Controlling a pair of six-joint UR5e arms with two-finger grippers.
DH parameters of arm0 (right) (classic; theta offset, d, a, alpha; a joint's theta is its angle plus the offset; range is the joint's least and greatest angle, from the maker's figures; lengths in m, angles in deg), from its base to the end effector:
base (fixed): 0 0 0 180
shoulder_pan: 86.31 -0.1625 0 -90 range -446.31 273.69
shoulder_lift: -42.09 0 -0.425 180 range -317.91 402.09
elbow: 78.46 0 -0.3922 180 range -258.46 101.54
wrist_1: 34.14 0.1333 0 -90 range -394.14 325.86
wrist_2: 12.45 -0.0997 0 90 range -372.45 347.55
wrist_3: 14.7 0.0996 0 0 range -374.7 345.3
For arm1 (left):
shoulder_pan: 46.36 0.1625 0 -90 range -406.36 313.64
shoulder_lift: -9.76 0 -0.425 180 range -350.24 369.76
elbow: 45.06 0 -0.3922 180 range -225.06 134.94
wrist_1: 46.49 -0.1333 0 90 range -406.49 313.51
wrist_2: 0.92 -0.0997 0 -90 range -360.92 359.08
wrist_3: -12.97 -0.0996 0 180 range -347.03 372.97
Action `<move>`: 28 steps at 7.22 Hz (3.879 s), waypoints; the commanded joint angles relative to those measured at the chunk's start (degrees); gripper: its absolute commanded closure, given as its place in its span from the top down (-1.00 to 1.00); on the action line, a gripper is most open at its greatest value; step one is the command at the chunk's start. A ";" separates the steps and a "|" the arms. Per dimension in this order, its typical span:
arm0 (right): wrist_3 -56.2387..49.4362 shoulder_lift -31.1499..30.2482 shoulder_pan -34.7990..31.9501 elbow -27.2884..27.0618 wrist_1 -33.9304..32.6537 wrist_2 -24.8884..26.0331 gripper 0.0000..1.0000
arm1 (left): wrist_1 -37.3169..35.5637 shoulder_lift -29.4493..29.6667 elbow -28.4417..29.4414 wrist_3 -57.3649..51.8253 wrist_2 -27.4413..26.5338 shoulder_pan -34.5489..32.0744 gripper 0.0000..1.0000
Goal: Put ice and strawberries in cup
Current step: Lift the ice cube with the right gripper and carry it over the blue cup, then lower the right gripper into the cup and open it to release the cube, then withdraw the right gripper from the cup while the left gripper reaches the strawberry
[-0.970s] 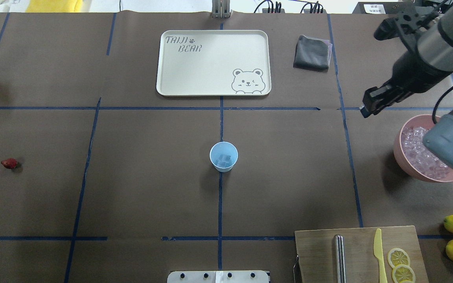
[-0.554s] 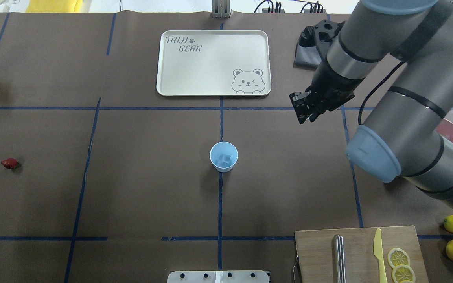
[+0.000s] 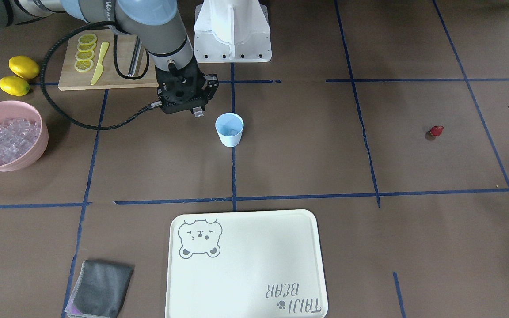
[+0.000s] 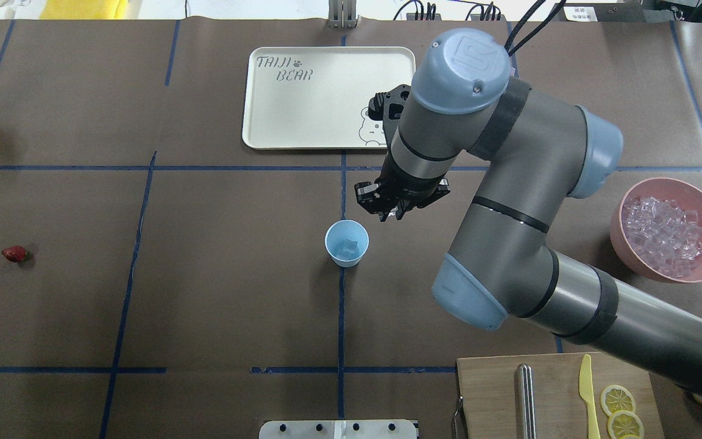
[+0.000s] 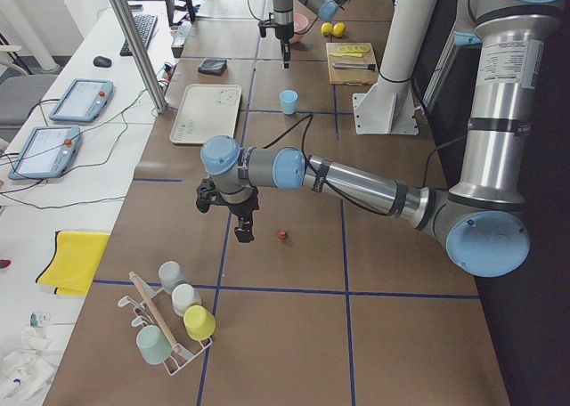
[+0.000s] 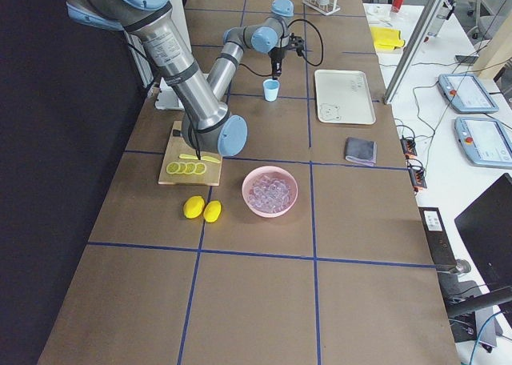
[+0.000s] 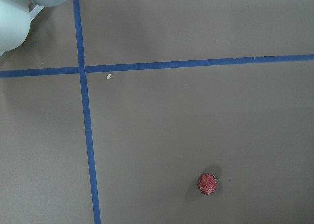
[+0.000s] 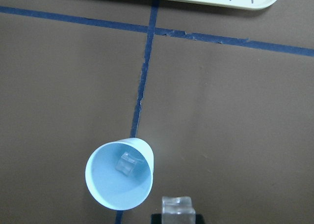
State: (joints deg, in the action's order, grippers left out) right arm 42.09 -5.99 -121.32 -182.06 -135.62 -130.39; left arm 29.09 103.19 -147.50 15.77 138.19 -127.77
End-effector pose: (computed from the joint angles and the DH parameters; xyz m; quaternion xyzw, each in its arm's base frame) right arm -0.4735 -0.4375 0.1494 0.0187 -0.4268 -0.0764 0.9009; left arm 0.0179 -0.5070 0.5421 -0.0298 0.4146 0.0512 0.9081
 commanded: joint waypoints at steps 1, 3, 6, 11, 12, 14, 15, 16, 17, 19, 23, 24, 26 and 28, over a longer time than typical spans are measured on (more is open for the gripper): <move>2.62 3.67 2.92 4.97 1.02 3.05 -1.00 | 0.00 0.00 -0.04 0.10 -0.16 0.28 1.00; 3.32 4.48 3.63 8.92 4.85 3.42 -1.00 | 0.00 0.00 0.05 0.10 -0.16 0.28 1.00; 4.47 4.49 5.65 10.35 6.56 5.00 -1.00 | 0.00 0.00 0.05 0.10 -0.16 0.28 1.00; 4.47 4.49 6.10 10.26 6.56 5.27 -0.42 | 0.00 0.00 0.14 0.10 -0.16 0.28 1.00; 4.47 4.49 6.10 10.17 6.47 5.27 -0.38 | 0.00 0.00 0.14 0.10 -0.16 0.28 1.00; 4.47 4.40 6.01 10.00 6.38 5.27 -0.36 | 0.00 0.00 0.14 0.10 -0.16 0.28 1.00; 4.47 4.48 6.01 10.00 6.38 5.27 -0.34 | 0.00 0.00 0.05 0.10 -0.16 0.28 1.00; 4.47 4.49 6.01 10.00 6.38 5.27 -0.33 | 0.00 0.00 0.05 0.19 -0.16 0.28 1.00; 4.47 4.49 6.01 9.91 6.38 5.18 -0.21 | 0.00 0.00 0.05 0.19 -0.16 0.28 1.00; 4.47 4.40 5.92 9.82 6.29 5.09 -0.12 | 0.00 0.00 0.05 0.28 -0.16 0.28 1.00; 4.38 4.13 4.17 7.37 6.03 4.48 0.99 | -0.08 0.00 0.14 0.28 -0.16 0.63 1.00; 4.30 4.05 3.03 5.10 3.33 4.47 0.99 | -0.08 0.00 0.05 0.28 -0.07 1.42 1.00; -0.24 1.52 -1.01 -2.18 -4.31 3.25 0.99 | 0.09 0.00 -0.99 6.47 -0.24 3.17 1.00; -9.46 -1.83 -6.97 -5.20 -8.11 1.76 0.99 | 9.16 -4.71 -1.96 11.40 -1.55 5.28 1.00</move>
State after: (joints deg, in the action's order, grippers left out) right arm 37.78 -6.00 -124.73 -185.53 -141.44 -127.44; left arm 32.47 101.48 -148.75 23.42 137.59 -123.91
